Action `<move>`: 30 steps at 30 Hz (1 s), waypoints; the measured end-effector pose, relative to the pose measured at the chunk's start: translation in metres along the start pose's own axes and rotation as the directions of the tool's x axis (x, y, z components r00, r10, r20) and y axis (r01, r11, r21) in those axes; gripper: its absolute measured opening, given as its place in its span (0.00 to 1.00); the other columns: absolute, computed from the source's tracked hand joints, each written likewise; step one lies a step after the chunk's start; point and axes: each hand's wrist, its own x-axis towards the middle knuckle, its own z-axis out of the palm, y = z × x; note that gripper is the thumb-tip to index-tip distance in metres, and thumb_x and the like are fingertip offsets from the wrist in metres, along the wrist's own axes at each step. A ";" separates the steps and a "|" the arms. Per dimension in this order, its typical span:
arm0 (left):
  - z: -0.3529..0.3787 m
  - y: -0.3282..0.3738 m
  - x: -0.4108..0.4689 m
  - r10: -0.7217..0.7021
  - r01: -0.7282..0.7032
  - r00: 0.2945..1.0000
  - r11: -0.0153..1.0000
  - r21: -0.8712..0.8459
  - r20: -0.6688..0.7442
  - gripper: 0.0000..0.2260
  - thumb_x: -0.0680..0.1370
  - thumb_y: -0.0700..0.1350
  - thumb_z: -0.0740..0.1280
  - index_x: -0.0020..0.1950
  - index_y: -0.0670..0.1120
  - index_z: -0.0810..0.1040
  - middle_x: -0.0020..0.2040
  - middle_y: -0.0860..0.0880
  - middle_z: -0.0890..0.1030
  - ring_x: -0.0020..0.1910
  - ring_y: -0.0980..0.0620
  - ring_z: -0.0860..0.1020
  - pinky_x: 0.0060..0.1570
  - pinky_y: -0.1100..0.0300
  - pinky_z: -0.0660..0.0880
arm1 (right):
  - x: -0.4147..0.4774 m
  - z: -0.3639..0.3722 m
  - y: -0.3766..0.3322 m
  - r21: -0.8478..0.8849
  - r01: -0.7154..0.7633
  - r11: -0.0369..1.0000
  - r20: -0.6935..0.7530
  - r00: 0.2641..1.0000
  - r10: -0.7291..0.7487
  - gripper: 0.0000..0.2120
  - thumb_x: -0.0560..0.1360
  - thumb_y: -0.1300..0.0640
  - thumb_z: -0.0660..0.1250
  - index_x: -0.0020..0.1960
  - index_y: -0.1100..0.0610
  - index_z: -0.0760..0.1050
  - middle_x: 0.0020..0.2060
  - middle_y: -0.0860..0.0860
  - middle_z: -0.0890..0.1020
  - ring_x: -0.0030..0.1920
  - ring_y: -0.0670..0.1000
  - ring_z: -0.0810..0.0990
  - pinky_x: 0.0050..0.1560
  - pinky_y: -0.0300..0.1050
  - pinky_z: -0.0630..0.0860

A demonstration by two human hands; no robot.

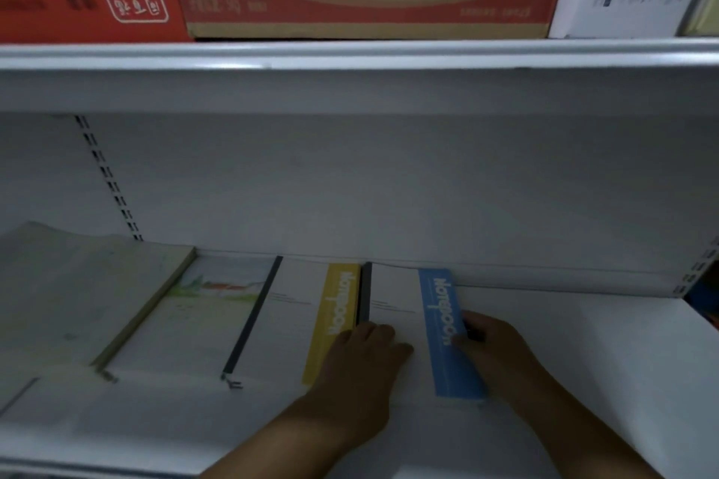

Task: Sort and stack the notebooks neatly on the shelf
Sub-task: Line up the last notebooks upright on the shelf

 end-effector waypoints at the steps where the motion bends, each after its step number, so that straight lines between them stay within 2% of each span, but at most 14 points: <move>1: 0.001 -0.002 0.000 0.006 -0.006 1.000 1.000 -0.008 -0.008 0.29 0.75 0.40 0.63 0.74 0.53 0.58 0.74 0.50 0.57 0.73 0.50 0.54 0.71 0.55 0.54 | -0.002 0.003 -0.001 0.035 -0.008 0.999 0.006 1.000 0.007 0.15 0.76 0.63 0.64 0.62 0.55 0.75 0.55 0.52 0.81 0.49 0.51 0.78 0.41 0.38 0.72; 4: 0.001 -0.005 0.000 0.013 -0.014 0.999 0.999 -0.035 -0.031 0.29 0.75 0.40 0.63 0.74 0.53 0.58 0.74 0.51 0.58 0.73 0.50 0.53 0.70 0.56 0.55 | -0.004 0.011 0.000 0.073 -0.023 0.997 0.012 1.000 0.022 0.21 0.76 0.62 0.65 0.68 0.55 0.69 0.62 0.52 0.77 0.54 0.52 0.77 0.50 0.40 0.69; 6: 0.001 -0.008 0.000 0.021 -0.022 0.999 0.998 -0.053 -0.029 0.30 0.75 0.42 0.64 0.74 0.54 0.56 0.75 0.52 0.56 0.74 0.52 0.51 0.71 0.57 0.53 | -0.005 0.013 0.002 0.062 -0.021 0.998 0.022 1.000 0.020 0.26 0.75 0.61 0.66 0.72 0.55 0.64 0.66 0.52 0.74 0.60 0.53 0.76 0.53 0.39 0.68; 8: -0.004 -0.017 -0.001 0.009 -0.006 0.999 0.996 -0.092 0.035 0.37 0.74 0.46 0.68 0.76 0.57 0.50 0.77 0.53 0.49 0.76 0.53 0.45 0.73 0.57 0.46 | -0.005 0.009 0.004 0.079 -0.011 0.997 0.081 0.997 0.005 0.29 0.74 0.58 0.69 0.71 0.50 0.64 0.65 0.49 0.74 0.59 0.49 0.77 0.51 0.37 0.71; 10: -0.015 -0.037 -0.004 -0.051 0.059 0.989 0.997 -0.048 0.140 0.46 0.70 0.52 0.72 0.76 0.58 0.42 0.78 0.52 0.41 0.76 0.50 0.38 0.75 0.50 0.40 | -0.009 0.000 0.002 0.106 0.004 0.994 0.215 0.976 -0.027 0.30 0.70 0.55 0.73 0.66 0.39 0.63 0.60 0.42 0.76 0.53 0.41 0.78 0.44 0.31 0.73; 11: -0.021 -0.051 -0.006 -0.109 0.109 0.976 0.994 0.011 0.190 0.49 0.68 0.53 0.73 0.75 0.58 0.39 0.77 0.51 0.38 0.75 0.47 0.35 0.74 0.45 0.39 | -0.010 -0.005 0.003 0.071 0.007 0.997 0.272 0.962 -0.026 0.36 0.65 0.50 0.76 0.66 0.38 0.60 0.59 0.39 0.75 0.53 0.39 0.77 0.46 0.30 0.74; 13: -0.030 -0.080 -0.013 -0.253 0.232 0.928 0.967 0.107 0.275 0.53 0.66 0.55 0.74 0.74 0.59 0.36 0.76 0.49 0.34 0.74 0.44 0.32 0.72 0.38 0.38 | -0.013 -0.012 0.005 -0.142 0.069 0.987 0.358 0.934 -0.014 0.60 0.50 0.34 0.78 0.74 0.42 0.50 0.67 0.43 0.69 0.64 0.44 0.72 0.63 0.40 0.72; 14: -0.033 -0.091 -0.017 -0.308 0.284 0.899 0.951 0.121 0.311 0.54 0.65 0.56 0.75 0.74 0.59 0.35 0.76 0.49 0.34 0.74 0.43 0.32 0.71 0.37 0.39 | -0.014 -0.013 0.005 -0.272 0.118 0.955 0.402 0.915 0.001 0.69 0.44 0.27 0.73 0.75 0.44 0.43 0.72 0.45 0.62 0.70 0.46 0.64 0.71 0.45 0.64; 15: -0.033 -0.099 -0.020 -0.341 0.321 0.877 0.940 0.115 0.338 0.55 0.64 0.55 0.75 0.74 0.59 0.35 0.76 0.49 0.35 0.74 0.43 0.34 0.71 0.36 0.41 | -0.016 -0.012 0.004 -0.365 0.175 0.914 0.445 0.895 0.007 0.72 0.40 0.22 0.67 0.75 0.44 0.38 0.75 0.45 0.54 0.74 0.48 0.55 0.75 0.46 0.56; 17: -0.029 -0.107 -0.024 -0.347 0.342 0.871 0.937 0.078 0.348 0.54 0.64 0.54 0.75 0.75 0.58 0.38 0.77 0.49 0.37 0.75 0.43 0.36 0.73 0.41 0.49 | -0.023 -0.007 0.002 -0.447 0.253 0.858 0.472 0.882 -0.014 0.72 0.40 0.21 0.63 0.75 0.45 0.35 0.75 0.45 0.46 0.75 0.48 0.46 0.75 0.44 0.49; 19: -0.027 -0.108 -0.025 -0.328 0.329 0.890 0.943 0.051 0.317 0.52 0.64 0.53 0.75 0.75 0.58 0.40 0.77 0.50 0.39 0.75 0.44 0.37 0.72 0.46 0.54 | -0.024 -0.002 0.000 -0.430 0.267 0.863 0.422 0.904 -0.069 0.66 0.50 0.27 0.71 0.75 0.46 0.37 0.73 0.44 0.50 0.73 0.46 0.48 0.73 0.40 0.50; 23: -0.028 -0.109 -0.025 -0.307 0.300 0.909 0.952 0.069 0.282 0.50 0.65 0.54 0.75 0.76 0.58 0.44 0.78 0.52 0.42 0.76 0.44 0.41 0.73 0.48 0.53 | -0.022 0.002 0.002 -0.364 0.238 0.901 0.336 0.935 -0.111 0.59 0.56 0.38 0.77 0.75 0.45 0.44 0.69 0.44 0.56 0.71 0.45 0.53 0.72 0.39 0.52; 27: -0.027 -0.111 -0.024 -0.293 0.275 0.919 0.956 0.105 0.264 0.49 0.65 0.56 0.74 0.76 0.59 0.45 0.78 0.53 0.44 0.76 0.44 0.43 0.73 0.48 0.53 | -0.021 0.003 0.007 -0.301 0.239 0.923 0.304 0.942 -0.145 0.59 0.52 0.38 0.78 0.74 0.42 0.49 0.61 0.39 0.56 0.67 0.43 0.56 0.71 0.38 0.54; 30: -0.025 -0.110 -0.023 -0.284 0.265 0.922 0.958 0.107 0.263 0.49 0.65 0.55 0.73 0.76 0.59 0.44 0.78 0.53 0.44 0.76 0.43 0.42 0.73 0.48 0.53 | -0.023 0.005 0.012 -0.251 0.245 0.936 0.262 0.949 -0.178 0.53 0.56 0.47 0.81 0.72 0.42 0.52 0.60 0.38 0.57 0.65 0.42 0.58 0.68 0.35 0.56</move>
